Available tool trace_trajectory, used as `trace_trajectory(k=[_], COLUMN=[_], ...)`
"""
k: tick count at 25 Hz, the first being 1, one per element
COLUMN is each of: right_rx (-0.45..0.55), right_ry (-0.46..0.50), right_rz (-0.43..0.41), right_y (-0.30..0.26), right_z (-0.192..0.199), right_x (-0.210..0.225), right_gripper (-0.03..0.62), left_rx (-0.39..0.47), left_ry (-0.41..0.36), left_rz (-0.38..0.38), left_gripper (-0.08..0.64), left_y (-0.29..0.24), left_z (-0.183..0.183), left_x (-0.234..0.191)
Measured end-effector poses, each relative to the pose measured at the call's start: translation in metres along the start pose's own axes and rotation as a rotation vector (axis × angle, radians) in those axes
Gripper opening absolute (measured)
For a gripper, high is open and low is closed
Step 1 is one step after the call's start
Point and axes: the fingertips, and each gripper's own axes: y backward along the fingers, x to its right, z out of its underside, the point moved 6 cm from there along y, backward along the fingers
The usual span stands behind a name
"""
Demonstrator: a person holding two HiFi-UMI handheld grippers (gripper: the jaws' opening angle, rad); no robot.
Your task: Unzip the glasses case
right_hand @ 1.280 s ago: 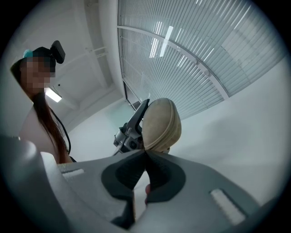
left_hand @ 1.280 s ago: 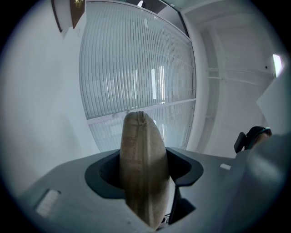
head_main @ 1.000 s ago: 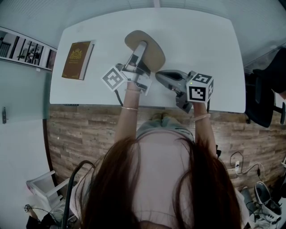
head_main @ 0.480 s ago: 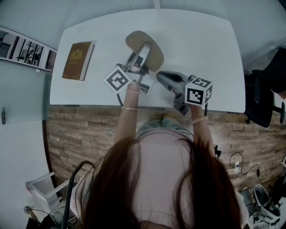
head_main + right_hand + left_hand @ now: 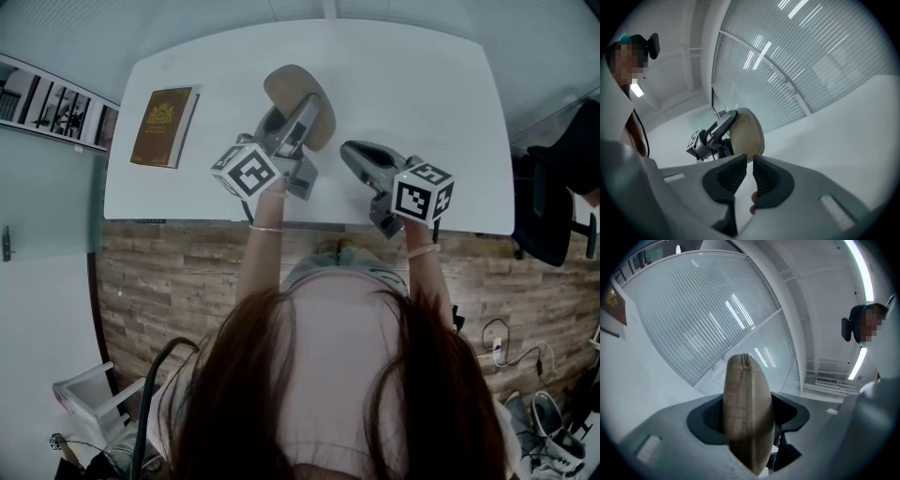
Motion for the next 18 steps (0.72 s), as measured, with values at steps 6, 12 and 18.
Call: trace_trajectory(k=[6,12,18], right_rx=[0.015,0.049,0.085], right_ry=[0.08,0.134,0.192], right_rz=[0.096,0.138,0.177], right_y=[0.008,0.018,0.032], right_z=[-0.011,-0.024,-0.04], right_x=[0.005,0.002,0.002], right_gripper=[0.037,0.037,0.037], left_rx=[-0.052,-0.103,-0.152], left_ry=[-0.12,-0.264,-0.388], left_rz=[-0.011,-0.031,-0.074], left_gripper=[0.282,0.284,0.284], left_y=[0.001,0.003,0.003], left_z=[0.002,0.005,0.009], left_x=[0.011,0.026,0.036])
